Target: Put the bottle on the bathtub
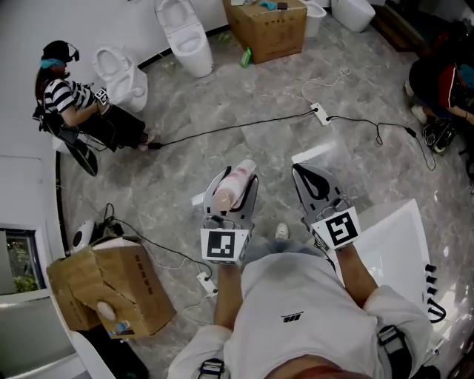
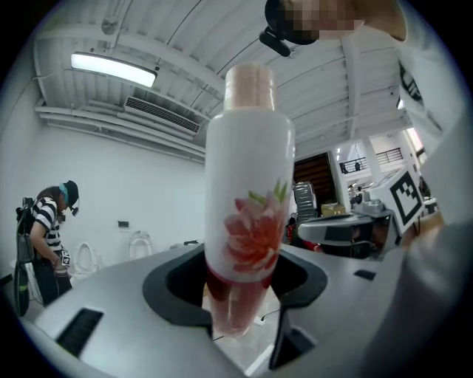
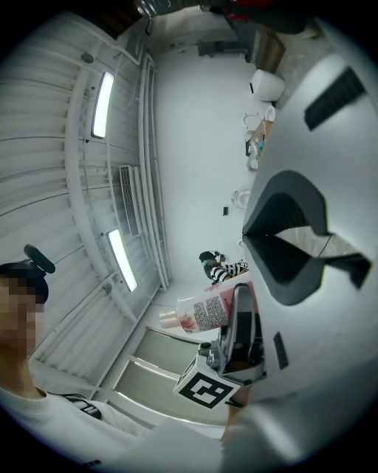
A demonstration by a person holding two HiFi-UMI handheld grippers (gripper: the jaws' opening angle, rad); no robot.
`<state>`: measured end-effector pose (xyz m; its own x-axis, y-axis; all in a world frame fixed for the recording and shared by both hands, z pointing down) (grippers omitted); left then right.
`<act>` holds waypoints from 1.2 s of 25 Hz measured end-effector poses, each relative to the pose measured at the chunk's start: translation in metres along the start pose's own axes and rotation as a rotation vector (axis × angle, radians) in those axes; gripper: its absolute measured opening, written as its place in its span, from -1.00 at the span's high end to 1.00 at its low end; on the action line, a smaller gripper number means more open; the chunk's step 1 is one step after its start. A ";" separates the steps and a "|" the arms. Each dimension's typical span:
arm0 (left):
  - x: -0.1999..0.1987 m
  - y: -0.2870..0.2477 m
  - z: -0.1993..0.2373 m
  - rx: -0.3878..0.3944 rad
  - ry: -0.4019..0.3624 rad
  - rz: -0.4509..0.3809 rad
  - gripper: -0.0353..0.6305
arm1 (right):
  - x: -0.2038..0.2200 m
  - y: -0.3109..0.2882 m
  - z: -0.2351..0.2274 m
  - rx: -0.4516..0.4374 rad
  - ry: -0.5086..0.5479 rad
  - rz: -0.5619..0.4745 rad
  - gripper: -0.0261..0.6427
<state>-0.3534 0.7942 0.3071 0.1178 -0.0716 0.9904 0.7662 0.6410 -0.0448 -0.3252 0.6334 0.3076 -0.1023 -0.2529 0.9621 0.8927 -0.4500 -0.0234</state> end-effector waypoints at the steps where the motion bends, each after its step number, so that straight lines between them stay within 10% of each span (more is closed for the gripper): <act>1: -0.001 -0.008 -0.002 0.023 0.003 0.002 0.21 | 0.000 0.002 -0.006 0.025 -0.001 0.005 0.94; 30: 0.035 -0.255 -0.214 1.030 -0.061 0.155 0.21 | 0.065 0.162 -0.169 1.032 -0.039 0.282 0.94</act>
<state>-0.4098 0.4647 0.3255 0.1145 0.0874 0.9896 -0.1672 0.9836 -0.0675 -0.2611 0.3990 0.3202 0.1636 -0.1990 0.9662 0.8235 0.5668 -0.0226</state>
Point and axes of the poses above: the fingertips, and each gripper's own axes: y backward along the fingers, z to its left, x out of its underside, the point moved 5 cm from there along y, backward along the fingers, and after that the axes turned 10 degrees about y, right-handed, at the moved point
